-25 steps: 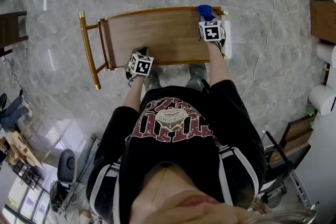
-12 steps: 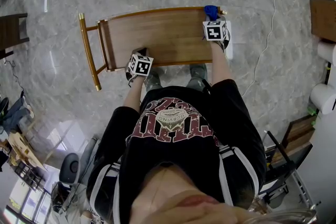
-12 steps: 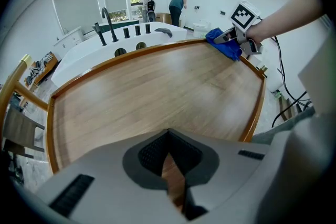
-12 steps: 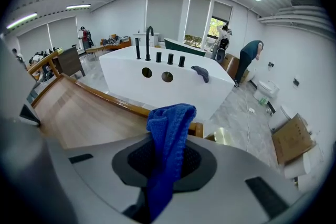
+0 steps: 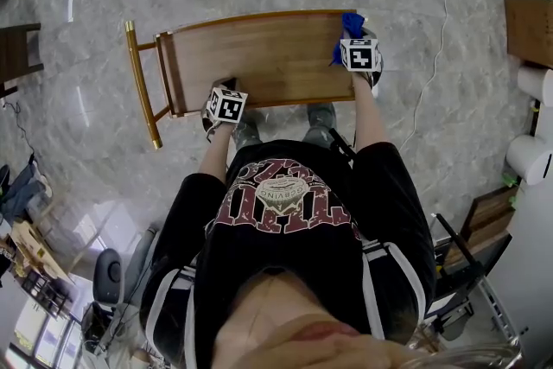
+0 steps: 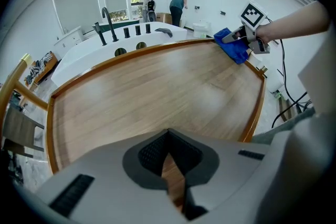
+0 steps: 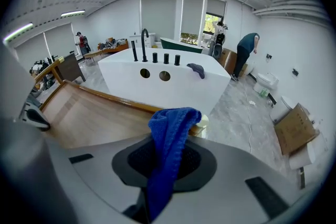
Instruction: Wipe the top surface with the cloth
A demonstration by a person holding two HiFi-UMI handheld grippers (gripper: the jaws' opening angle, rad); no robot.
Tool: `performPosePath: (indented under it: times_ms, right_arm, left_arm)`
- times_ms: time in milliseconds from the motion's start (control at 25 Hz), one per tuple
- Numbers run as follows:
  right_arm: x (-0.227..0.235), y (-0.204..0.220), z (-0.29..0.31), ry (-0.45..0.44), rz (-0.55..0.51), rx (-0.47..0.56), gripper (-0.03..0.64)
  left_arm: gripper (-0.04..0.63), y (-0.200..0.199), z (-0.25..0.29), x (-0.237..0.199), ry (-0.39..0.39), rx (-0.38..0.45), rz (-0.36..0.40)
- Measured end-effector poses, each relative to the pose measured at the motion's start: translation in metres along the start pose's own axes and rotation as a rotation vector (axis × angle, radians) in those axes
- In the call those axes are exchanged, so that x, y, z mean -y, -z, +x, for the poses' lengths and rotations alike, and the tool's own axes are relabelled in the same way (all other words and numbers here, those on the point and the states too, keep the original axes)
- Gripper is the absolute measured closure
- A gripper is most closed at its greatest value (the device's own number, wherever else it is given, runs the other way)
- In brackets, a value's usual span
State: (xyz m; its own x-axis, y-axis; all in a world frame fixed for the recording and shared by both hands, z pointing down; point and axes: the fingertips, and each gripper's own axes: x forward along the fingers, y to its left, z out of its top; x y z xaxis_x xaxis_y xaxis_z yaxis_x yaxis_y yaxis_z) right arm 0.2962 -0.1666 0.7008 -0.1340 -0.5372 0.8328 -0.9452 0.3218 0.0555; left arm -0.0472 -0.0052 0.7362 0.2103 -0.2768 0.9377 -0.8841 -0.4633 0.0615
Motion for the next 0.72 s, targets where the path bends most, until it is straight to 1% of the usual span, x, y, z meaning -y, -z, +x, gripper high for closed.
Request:
performPosePath:
  times_ms: [120, 240, 520, 720]
  right_arm:
    - [-0.001, 0.020, -0.005, -0.023, 0.001, -0.032, 0.558]
    - [-0.005, 0.031, -0.010, -0.027, -0.011, -0.046, 0.558]
    - [-0.019, 0.043, -0.018, -0.033, -0.112, -0.082, 0.558]
    - [-0.027, 0.052, -0.022, -0.036, -0.062, -0.066, 0.558]
  left_arm:
    - [0.549, 0.001, 0.000, 0.000, -0.002, 0.003, 0.001]
    - [0.548, 0.002, -0.001, 0.000, -0.004, 0.005, 0.000]
    - [0.548, 0.002, -0.001, -0.001, -0.003, 0.010, -0.010]
    - [0.549, 0.001, -0.003, -0.006, -0.004, 0.015, -0.014]
